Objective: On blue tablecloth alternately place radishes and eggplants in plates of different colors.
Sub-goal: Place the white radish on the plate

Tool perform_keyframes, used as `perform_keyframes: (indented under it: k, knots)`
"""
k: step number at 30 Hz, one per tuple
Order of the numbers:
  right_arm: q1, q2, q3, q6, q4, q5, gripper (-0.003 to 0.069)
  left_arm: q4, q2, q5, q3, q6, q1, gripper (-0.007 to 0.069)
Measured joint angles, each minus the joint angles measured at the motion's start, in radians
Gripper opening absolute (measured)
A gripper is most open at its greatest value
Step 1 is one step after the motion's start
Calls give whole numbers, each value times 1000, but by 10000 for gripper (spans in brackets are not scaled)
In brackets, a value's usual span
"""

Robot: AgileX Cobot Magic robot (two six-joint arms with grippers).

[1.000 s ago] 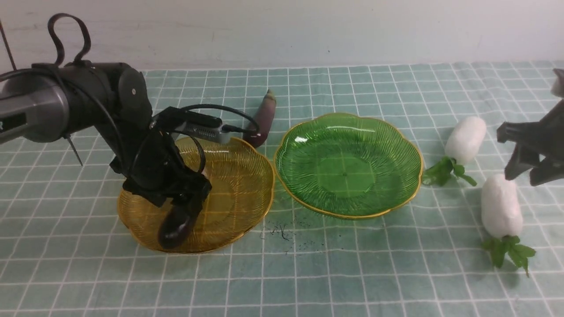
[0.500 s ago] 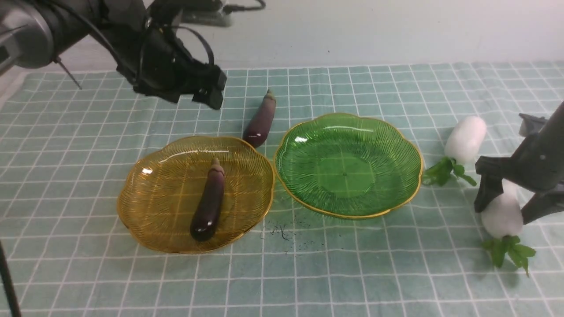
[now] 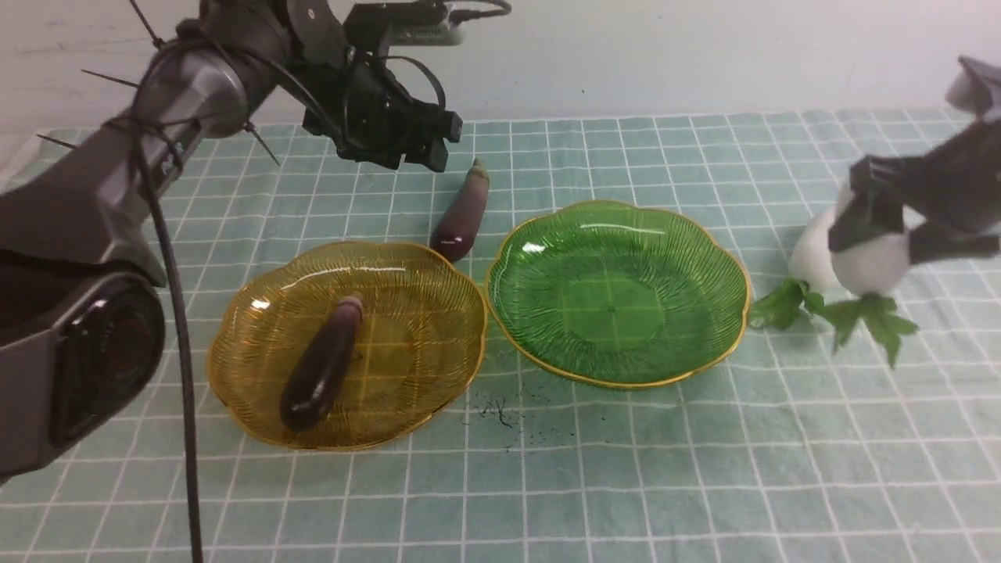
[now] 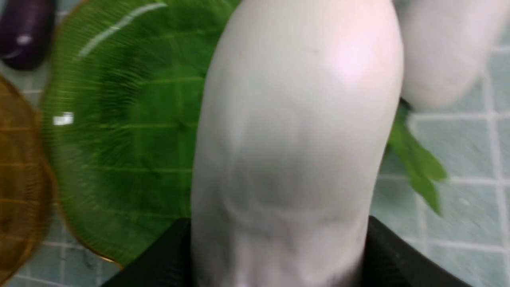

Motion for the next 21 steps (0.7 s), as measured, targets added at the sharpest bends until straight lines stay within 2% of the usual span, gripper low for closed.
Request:
perform_keyframes:
  k: [3,7,19,21]
  knots:
    - [57,55,-36,-55,83,-32,451,11,61,-21,-22,23,-12,479]
    - [89,142,-84,-60,139,-57,451,23,100,-21,-23,64,-40,500]
    - [114,332,-191,-53,154,-32,451,38,123,-77,-27,75,-88,501]
    - [114,332,-194,-43,147,-21,483,45,132,-77,-27,75,-88,501]
